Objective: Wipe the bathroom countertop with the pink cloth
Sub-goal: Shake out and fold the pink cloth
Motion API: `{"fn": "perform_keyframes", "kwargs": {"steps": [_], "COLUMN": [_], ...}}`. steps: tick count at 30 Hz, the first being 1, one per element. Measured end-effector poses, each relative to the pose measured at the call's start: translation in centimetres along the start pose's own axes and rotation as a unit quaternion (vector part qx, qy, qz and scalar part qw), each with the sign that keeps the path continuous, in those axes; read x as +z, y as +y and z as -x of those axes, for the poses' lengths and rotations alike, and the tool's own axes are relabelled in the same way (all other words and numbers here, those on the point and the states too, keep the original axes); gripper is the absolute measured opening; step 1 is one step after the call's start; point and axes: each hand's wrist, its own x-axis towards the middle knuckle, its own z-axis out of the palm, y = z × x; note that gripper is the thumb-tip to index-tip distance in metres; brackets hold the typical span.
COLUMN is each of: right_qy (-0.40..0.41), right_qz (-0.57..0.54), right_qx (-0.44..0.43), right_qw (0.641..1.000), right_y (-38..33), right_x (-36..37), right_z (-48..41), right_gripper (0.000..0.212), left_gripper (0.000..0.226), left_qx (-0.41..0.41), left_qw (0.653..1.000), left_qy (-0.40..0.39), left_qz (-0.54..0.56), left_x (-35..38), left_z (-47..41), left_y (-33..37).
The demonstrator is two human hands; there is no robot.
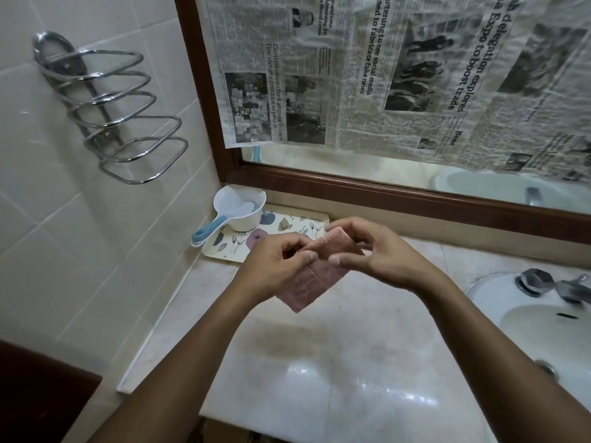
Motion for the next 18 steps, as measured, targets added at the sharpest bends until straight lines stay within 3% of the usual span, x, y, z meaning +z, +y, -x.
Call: {"fn": "perform_keyframes", "kwargs": {"steps": [2,5,8,10,13,15,18], "right_qy": [0.053,0.108,0.091,0.074,0.045,0.027,-0.009], "right_qz": [-0.018,-0.025,0.001,0.015,0.038,0.035,0.052], "right_qx": [-0.009,0.002,0.02,0.033,0.05,0.062,0.088], "right_qw": [0.998,0.994,0.996,0.997,0.997,0.997,0.995], "right_y": [-0.5,-0.1,0.8,1.3,1.8,2.1,3.2], "right_x": [0.3,0.4,0.7,1.4,2.3,2.8,2.7], "right_z": [-0.4,-0.6,-0.2,0.1,0.1,0.0,0.0], "right_gripper": [0.01,0.003,0.006,0.008,0.008,0.011,0.035], "left_gripper": [0.006,0.01,0.023,0.017,0.042,0.031,0.009], "left_qx": [-0.012,-0.043,-0.071,-0.085,-0.075,-0.066,-0.072], "left_qw": [1.0,0.995,0.989,0.987,0.989,0.993,0.996], "left_qy": [-0.017,-0.052,-0.053,-0.055,-0.058,-0.053,-0.012], "left_qz": [-0.012,-0.079,-0.116,-0.124,-0.11,-0.077,-0.058], "left_x": [-0.2,-0.2,0.4,0.6,0.7,1.1,1.3], "left_z": [0.2,0.7,1.3,1.6,1.5,1.1,0.5], "left_y": [-0.1,-1.2,-2.6,-3.3,-3.6,-3.0,-2.9]}}
